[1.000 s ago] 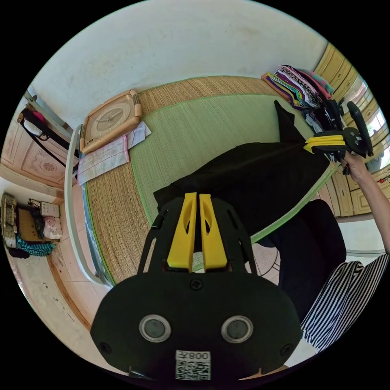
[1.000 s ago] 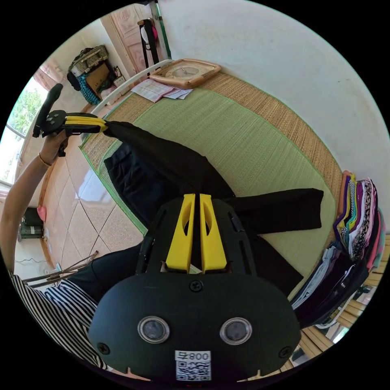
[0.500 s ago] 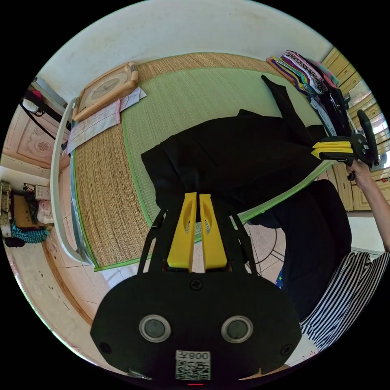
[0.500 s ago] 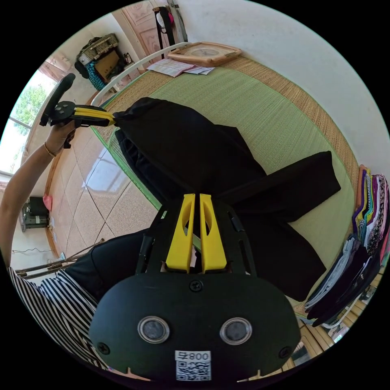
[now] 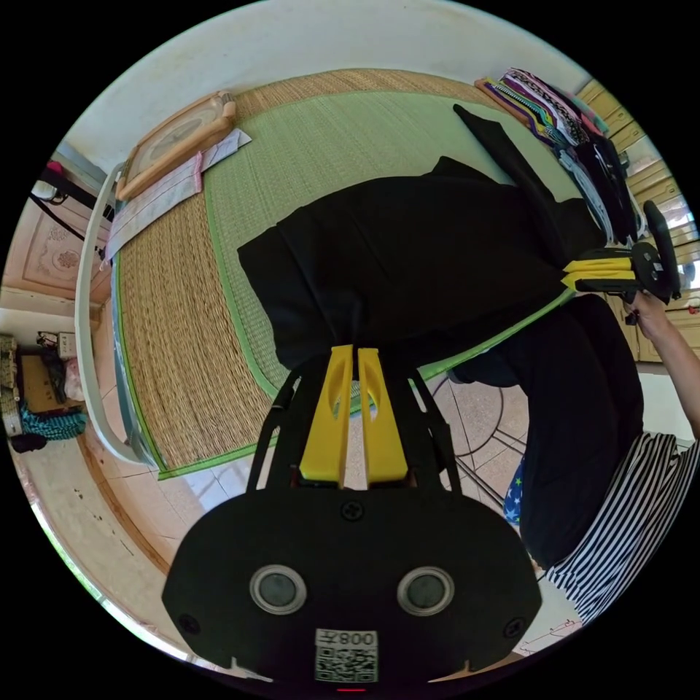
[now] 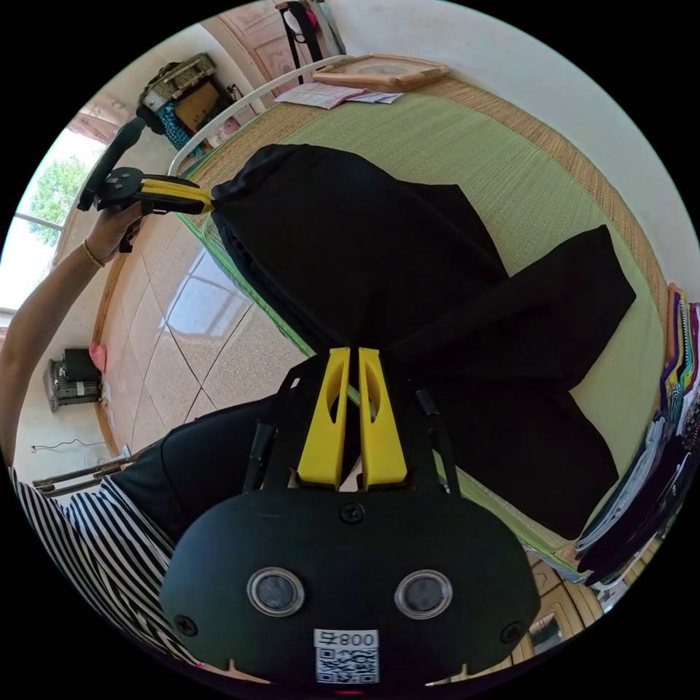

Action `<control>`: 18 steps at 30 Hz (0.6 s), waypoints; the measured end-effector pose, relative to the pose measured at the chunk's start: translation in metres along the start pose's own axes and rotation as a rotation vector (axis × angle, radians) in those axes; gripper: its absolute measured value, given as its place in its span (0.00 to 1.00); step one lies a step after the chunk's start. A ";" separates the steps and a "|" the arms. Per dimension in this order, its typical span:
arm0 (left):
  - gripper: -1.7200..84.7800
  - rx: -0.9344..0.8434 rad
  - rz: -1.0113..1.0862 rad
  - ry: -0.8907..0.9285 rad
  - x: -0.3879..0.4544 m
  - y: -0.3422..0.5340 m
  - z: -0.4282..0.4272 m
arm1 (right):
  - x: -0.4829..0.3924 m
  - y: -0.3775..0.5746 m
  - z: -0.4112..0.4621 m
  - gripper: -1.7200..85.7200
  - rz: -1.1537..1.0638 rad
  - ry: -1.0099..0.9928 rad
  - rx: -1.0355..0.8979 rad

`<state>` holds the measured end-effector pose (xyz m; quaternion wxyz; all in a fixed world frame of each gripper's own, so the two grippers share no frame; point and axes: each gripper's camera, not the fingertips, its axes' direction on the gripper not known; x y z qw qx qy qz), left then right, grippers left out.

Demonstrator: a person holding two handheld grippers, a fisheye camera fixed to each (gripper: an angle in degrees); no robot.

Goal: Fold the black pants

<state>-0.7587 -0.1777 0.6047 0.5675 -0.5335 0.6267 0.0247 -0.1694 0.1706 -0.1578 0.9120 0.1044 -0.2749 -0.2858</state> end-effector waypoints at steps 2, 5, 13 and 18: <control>0.03 -0.006 -0.004 0.007 -0.002 0.001 0.011 | -0.001 0.004 0.008 0.04 0.004 -0.009 -0.010; 0.03 -0.022 -0.006 0.009 -0.005 0.002 0.030 | -0.002 0.012 0.021 0.04 0.015 -0.026 -0.024; 0.03 -0.046 -0.007 0.023 -0.016 0.002 0.073 | -0.002 0.031 0.044 0.04 0.031 -0.075 -0.032; 0.03 -0.052 -0.001 0.013 -0.019 0.003 0.098 | -0.002 0.043 0.052 0.05 0.039 -0.099 -0.021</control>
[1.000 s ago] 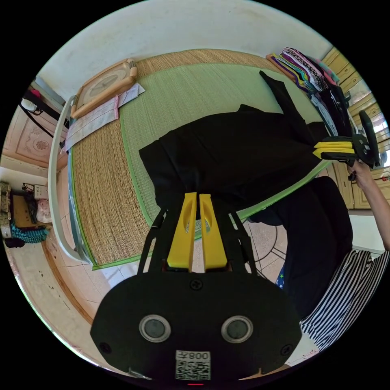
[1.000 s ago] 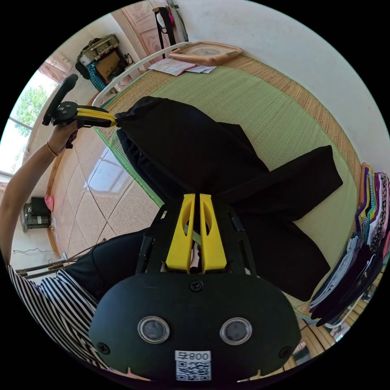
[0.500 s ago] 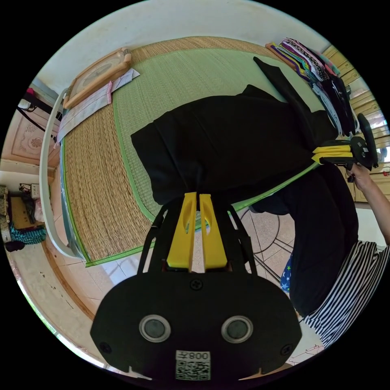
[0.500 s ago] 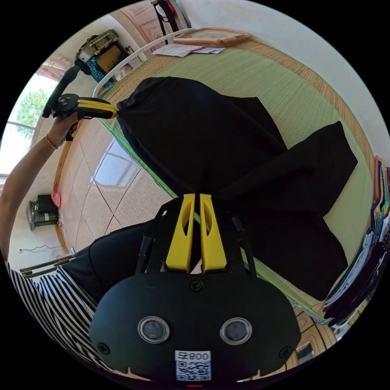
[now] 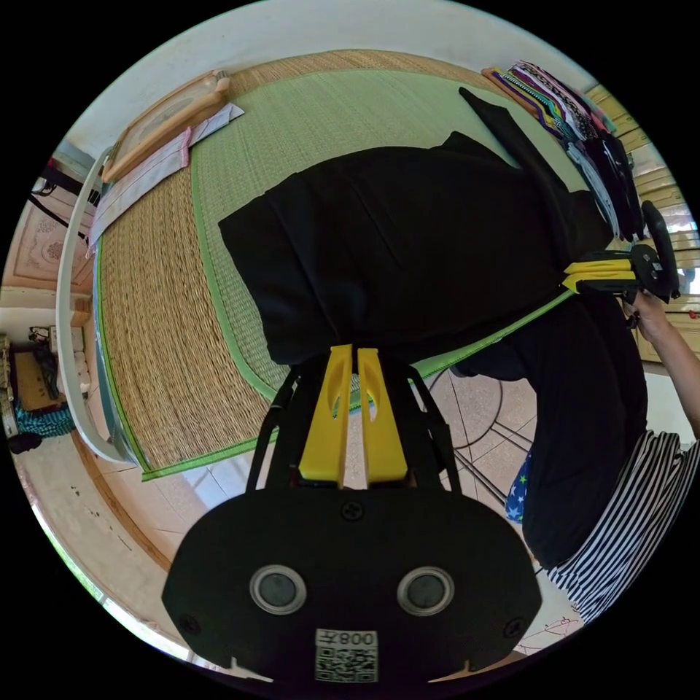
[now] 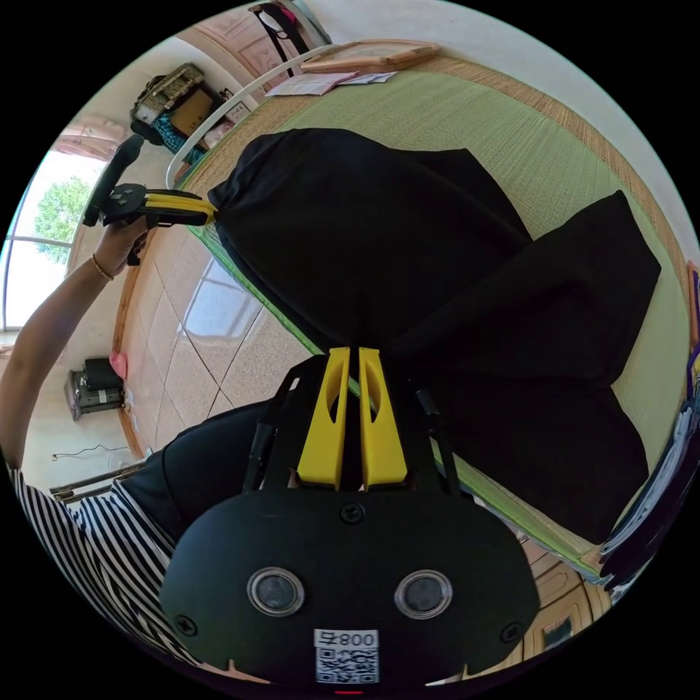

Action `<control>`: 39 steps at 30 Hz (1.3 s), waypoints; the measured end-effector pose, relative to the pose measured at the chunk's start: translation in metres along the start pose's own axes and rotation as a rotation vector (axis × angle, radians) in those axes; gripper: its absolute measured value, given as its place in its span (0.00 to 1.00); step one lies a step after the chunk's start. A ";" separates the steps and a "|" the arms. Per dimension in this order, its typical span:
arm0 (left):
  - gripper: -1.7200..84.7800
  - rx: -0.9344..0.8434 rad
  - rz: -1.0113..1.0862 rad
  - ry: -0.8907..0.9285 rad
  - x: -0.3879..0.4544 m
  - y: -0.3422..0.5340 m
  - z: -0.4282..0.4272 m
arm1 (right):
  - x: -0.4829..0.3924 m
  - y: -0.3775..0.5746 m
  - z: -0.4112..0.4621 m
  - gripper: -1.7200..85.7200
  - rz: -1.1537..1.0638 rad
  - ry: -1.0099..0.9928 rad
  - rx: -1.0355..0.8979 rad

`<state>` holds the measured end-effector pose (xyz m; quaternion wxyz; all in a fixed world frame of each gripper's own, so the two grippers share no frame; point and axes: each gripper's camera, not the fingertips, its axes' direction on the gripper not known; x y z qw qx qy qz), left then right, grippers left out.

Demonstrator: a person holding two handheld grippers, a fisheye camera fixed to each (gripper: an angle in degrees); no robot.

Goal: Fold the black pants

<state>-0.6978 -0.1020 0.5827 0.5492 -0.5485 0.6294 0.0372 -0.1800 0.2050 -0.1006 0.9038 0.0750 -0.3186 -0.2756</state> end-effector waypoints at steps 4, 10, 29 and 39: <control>0.04 0.008 -0.009 0.011 -0.006 -0.001 0.018 | -0.001 0.010 0.006 0.05 -0.003 -0.006 0.009; 0.04 0.012 -0.047 0.054 -0.018 -0.003 0.042 | -0.003 0.023 0.014 0.05 -0.010 0.005 0.021; 0.02 0.238 -0.234 0.266 -0.044 0.015 0.080 | 0.006 0.044 0.019 0.05 -0.014 0.028 0.041; 0.02 0.237 -0.065 0.417 0.025 -0.061 0.123 | 0.023 0.047 0.000 0.05 -0.022 0.020 0.032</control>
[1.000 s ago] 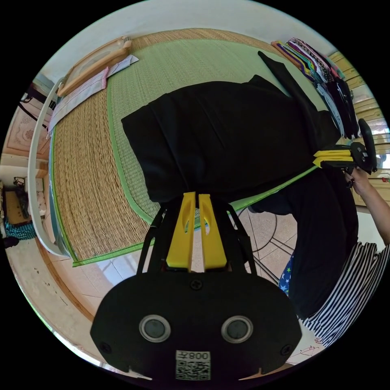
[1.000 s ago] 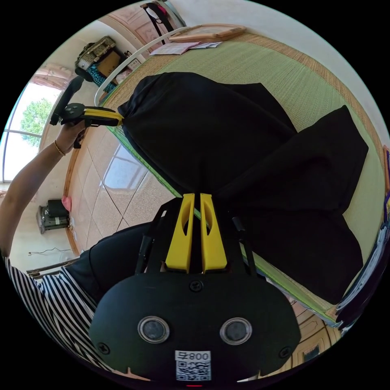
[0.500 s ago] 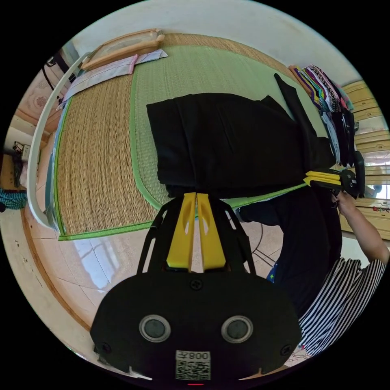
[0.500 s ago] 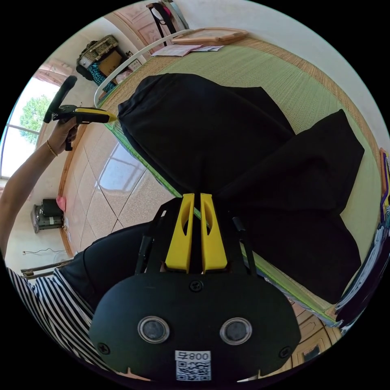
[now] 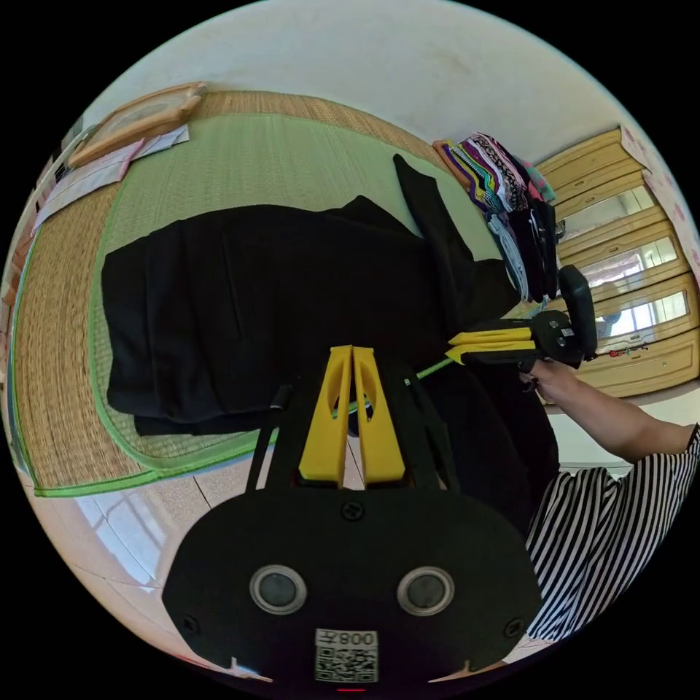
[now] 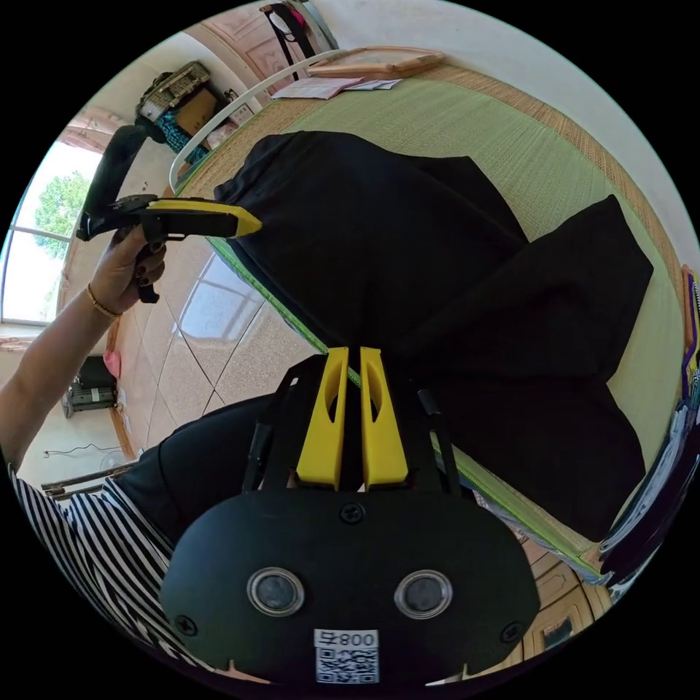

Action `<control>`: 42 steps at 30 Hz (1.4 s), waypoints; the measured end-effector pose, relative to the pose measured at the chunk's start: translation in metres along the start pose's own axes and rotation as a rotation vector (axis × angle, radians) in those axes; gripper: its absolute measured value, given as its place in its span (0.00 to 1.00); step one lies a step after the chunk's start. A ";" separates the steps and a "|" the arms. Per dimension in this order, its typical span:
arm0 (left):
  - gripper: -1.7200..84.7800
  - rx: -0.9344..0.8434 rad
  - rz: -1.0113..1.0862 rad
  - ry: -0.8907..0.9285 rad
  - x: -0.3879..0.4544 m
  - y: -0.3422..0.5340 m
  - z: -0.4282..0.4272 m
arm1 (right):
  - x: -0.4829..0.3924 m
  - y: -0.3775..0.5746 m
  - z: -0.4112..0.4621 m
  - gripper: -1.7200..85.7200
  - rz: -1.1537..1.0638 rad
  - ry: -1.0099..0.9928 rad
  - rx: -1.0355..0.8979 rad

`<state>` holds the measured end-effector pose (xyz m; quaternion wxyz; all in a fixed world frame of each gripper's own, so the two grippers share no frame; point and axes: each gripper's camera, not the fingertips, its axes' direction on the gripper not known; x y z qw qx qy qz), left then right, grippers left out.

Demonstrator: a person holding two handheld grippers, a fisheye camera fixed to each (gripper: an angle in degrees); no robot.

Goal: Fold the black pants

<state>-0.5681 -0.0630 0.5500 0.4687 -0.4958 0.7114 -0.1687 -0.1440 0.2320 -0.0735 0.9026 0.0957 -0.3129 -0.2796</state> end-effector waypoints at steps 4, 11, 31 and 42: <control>0.02 0.000 0.012 0.001 0.007 -0.008 0.015 | 0.013 0.007 -0.024 0.05 -0.015 -0.049 0.061; 0.02 -0.072 0.013 -0.028 0.012 -0.019 0.047 | 0.038 0.011 -0.019 0.05 -0.044 -0.056 0.011; 0.05 0.045 0.099 0.090 0.064 -0.104 0.077 | 0.200 0.058 -0.094 0.06 0.245 -0.460 0.237; 0.11 -0.058 0.095 0.312 0.109 -0.226 0.165 | 0.337 -0.052 -0.183 0.12 0.388 -0.194 0.242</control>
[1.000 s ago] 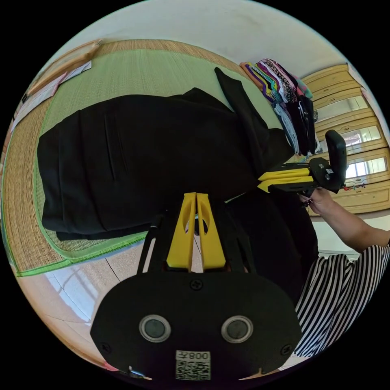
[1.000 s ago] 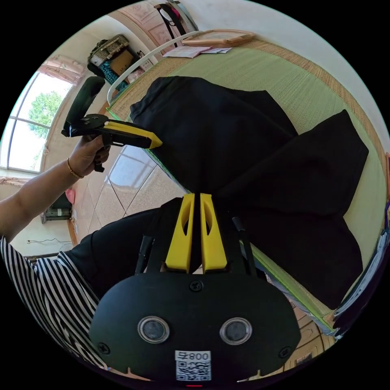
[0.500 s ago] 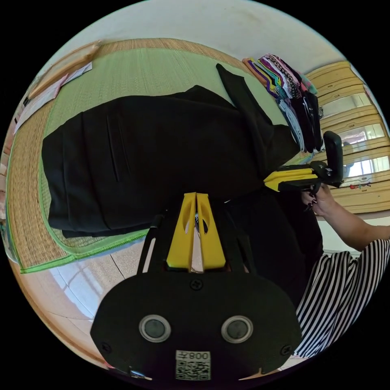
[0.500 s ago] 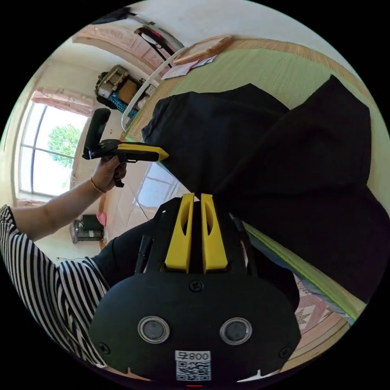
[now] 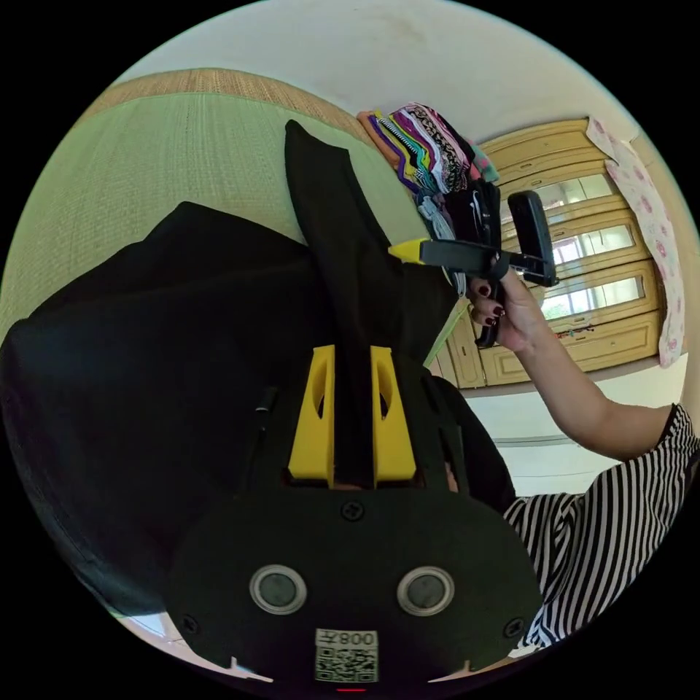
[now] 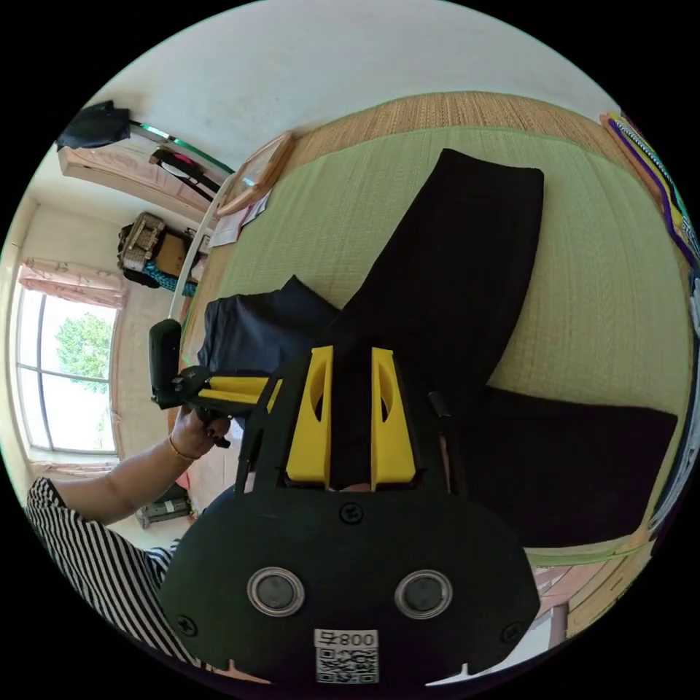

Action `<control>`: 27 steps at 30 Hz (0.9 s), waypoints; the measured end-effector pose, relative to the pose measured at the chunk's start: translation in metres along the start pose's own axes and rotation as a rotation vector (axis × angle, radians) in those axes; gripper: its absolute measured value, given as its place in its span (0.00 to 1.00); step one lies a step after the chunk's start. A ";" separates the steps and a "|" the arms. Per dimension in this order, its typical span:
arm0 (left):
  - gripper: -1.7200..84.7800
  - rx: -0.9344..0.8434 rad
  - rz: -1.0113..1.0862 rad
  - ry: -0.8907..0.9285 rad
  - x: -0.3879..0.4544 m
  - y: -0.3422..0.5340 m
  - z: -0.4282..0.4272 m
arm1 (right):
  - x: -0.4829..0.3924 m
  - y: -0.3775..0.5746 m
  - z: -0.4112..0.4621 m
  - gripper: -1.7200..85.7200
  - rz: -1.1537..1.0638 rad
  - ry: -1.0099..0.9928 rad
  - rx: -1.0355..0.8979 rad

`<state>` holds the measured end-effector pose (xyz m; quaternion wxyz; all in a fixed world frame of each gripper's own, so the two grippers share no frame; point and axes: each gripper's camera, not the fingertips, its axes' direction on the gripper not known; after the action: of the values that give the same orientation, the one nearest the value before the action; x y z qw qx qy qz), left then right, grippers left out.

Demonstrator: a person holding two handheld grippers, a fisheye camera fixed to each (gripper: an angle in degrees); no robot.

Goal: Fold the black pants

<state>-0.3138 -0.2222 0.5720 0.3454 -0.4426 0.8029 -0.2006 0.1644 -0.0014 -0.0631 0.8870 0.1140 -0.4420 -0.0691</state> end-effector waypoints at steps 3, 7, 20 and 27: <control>0.11 -0.008 -0.024 0.022 0.001 -0.020 0.013 | -0.001 -0.052 -0.003 0.13 -0.010 0.066 -0.017; 0.10 -0.014 -0.029 0.058 0.007 -0.038 0.029 | -0.002 -0.114 0.001 0.14 -0.003 0.189 -0.061; 0.09 -0.023 -0.005 0.109 0.049 -0.084 0.072 | 0.009 -0.186 -0.010 0.12 0.045 0.411 -0.161; 0.07 -0.017 0.007 0.095 0.086 -0.105 0.090 | 0.017 -0.181 -0.055 0.05 0.008 0.423 -0.192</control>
<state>-0.2197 -0.3522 0.5445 0.3035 -0.4327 0.8216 -0.2134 0.2148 -0.1724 -0.1295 0.9670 0.0392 -0.2381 -0.0819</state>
